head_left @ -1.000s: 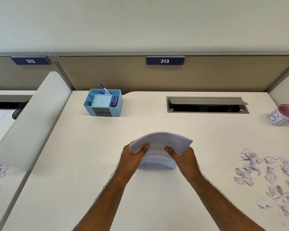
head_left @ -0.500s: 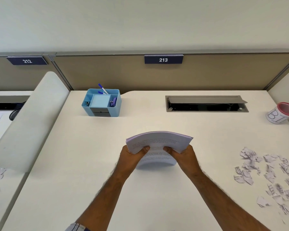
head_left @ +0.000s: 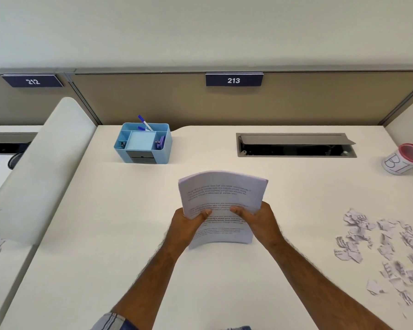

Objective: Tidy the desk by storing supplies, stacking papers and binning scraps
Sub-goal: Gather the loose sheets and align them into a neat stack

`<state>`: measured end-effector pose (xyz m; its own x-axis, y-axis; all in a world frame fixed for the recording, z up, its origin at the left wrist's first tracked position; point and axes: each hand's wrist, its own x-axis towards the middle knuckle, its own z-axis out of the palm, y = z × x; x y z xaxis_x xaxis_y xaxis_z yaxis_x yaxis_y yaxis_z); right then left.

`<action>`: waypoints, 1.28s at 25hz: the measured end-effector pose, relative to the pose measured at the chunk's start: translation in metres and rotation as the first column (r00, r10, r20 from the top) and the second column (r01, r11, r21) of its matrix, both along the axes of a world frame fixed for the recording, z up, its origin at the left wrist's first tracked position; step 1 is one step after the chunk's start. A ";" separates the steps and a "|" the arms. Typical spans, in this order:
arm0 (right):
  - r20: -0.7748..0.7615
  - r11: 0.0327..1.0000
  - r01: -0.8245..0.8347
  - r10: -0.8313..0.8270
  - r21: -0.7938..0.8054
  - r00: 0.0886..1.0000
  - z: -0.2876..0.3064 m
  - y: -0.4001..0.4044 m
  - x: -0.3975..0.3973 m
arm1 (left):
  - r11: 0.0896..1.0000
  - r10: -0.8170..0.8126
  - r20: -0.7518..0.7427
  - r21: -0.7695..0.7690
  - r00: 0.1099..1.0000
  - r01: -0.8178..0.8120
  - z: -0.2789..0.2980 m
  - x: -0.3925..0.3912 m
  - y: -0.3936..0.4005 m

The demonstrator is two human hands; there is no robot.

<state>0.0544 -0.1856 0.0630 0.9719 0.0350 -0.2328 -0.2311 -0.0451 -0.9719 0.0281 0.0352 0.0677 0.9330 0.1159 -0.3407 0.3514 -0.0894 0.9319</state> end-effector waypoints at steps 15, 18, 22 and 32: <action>-0.093 0.997 -0.026 0.020 -0.068 0.995 -0.039 0.006 0.014 | 0.991 -0.005 -0.261 -0.128 0.965 -0.030 -0.023 0.046 0.016; -0.116 0.998 0.002 -0.009 -0.064 0.993 -0.050 0.009 0.024 | 0.985 0.023 -0.252 -0.162 0.967 -0.065 -0.032 0.056 0.013; -0.113 0.996 0.005 -0.015 -0.090 0.993 -0.062 0.014 0.046 | 0.993 0.112 -0.167 -0.017 0.980 -0.116 -0.045 0.073 0.012; -0.132 0.981 -0.026 0.001 -0.191 0.991 -0.088 0.042 0.114 | 0.954 0.140 -0.117 0.283 0.983 -0.102 -0.075 0.137 0.037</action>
<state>0.1688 -0.1435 -0.0251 0.9322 -0.0096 -0.3617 -0.3539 -0.2319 -0.9061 0.1652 0.0723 -0.0073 0.8539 0.3318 -0.4010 0.4959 -0.2847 0.8204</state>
